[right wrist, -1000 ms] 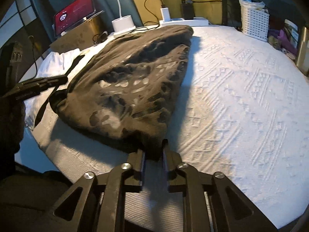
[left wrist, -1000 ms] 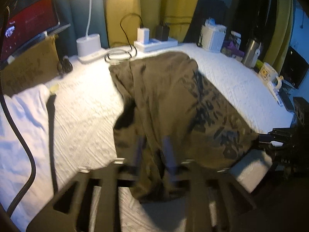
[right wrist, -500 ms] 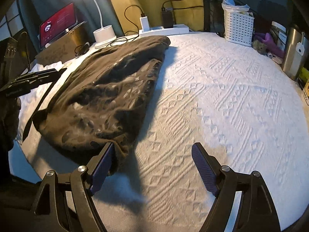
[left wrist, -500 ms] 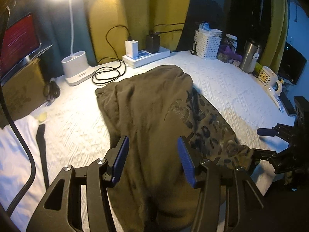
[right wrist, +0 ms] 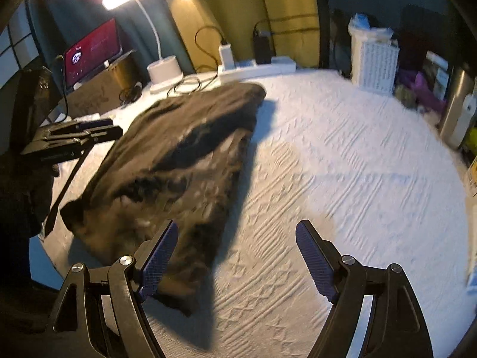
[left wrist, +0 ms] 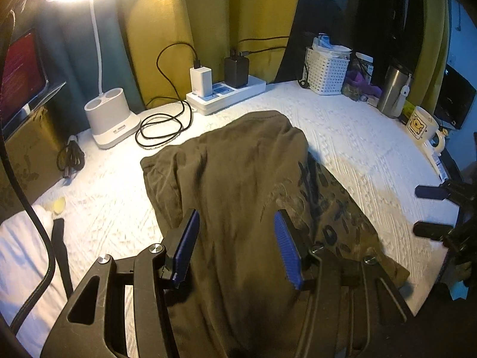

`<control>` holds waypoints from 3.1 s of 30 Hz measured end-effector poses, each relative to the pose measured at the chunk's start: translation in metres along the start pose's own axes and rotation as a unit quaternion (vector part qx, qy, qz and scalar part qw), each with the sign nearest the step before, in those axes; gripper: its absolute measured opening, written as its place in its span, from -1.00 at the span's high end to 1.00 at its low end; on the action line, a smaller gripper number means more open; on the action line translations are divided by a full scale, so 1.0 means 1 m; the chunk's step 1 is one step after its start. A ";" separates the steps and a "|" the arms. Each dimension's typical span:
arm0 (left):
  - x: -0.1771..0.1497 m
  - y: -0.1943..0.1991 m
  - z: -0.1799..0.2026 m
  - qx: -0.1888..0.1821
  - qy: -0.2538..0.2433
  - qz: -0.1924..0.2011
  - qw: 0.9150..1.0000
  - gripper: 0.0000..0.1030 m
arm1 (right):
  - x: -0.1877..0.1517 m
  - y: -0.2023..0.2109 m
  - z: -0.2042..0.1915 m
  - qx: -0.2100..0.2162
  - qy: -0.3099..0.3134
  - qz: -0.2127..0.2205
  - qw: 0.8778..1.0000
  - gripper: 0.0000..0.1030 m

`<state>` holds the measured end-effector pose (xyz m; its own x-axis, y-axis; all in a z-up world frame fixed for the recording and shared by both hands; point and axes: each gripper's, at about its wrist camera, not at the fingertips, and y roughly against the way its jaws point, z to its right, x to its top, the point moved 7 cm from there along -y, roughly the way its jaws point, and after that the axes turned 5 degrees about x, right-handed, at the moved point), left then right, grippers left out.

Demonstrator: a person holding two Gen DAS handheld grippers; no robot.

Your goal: Fold small clothes

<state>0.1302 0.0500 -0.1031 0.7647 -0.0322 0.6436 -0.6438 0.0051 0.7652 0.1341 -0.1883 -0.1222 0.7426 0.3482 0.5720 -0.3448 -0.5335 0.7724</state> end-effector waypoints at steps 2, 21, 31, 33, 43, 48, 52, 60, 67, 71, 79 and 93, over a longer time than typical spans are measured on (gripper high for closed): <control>0.004 -0.002 -0.001 -0.002 0.000 0.002 1.000 -0.01 | 0.007 0.004 0.004 -0.006 0.000 0.007 1.000 -0.60; 0.037 -0.054 -0.042 -0.002 0.041 0.004 0.999 -0.01 | 0.078 -0.058 0.033 -0.012 0.021 0.017 1.000 -0.60; 0.045 -0.111 -0.062 0.001 0.041 -0.033 0.999 -0.01 | 0.135 -0.128 0.052 0.020 0.017 0.010 1.000 -0.15; 0.044 -0.118 -0.064 -0.001 0.041 -0.041 0.998 -0.01 | 0.144 -0.144 0.056 0.035 0.011 0.004 0.999 -0.05; 0.044 -0.126 -0.070 -0.001 0.025 -0.017 1.000 0.72 | 0.161 -0.195 0.054 0.123 -0.020 -0.026 0.992 0.56; 0.052 -0.114 -0.073 0.000 0.032 0.007 0.999 0.80 | 0.181 -0.198 0.043 0.124 0.001 -0.011 0.992 0.72; 0.057 -0.104 -0.077 0.009 0.040 0.022 0.999 0.80 | 0.196 -0.199 0.034 0.118 0.023 -0.004 0.993 0.72; 0.045 -0.113 -0.092 0.021 0.081 0.011 0.996 0.80 | 0.184 -0.225 0.039 0.073 0.040 -0.021 0.996 0.72; 0.045 -0.105 -0.119 0.086 0.119 0.023 0.989 0.78 | 0.183 -0.220 0.044 0.041 0.044 -0.014 0.998 0.38; 0.050 -0.093 -0.129 0.080 0.124 0.033 0.989 0.78 | 0.182 -0.216 0.054 0.022 0.029 -0.006 0.999 -0.15; 0.056 -0.111 -0.077 0.042 -0.001 0.016 0.999 -0.31 | 0.182 -0.205 0.065 0.033 0.001 0.004 0.999 -0.15; 0.046 -0.124 -0.097 0.060 0.046 -0.013 0.997 0.69 | 0.180 -0.204 0.068 0.043 0.000 0.010 0.999 -0.16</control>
<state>0.2480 0.1451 -0.1671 0.7767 0.0615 0.6269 -0.6184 -0.1145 0.7774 0.3766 -0.0690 -0.1958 0.7353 0.3372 0.5879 -0.3095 -0.6047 0.7339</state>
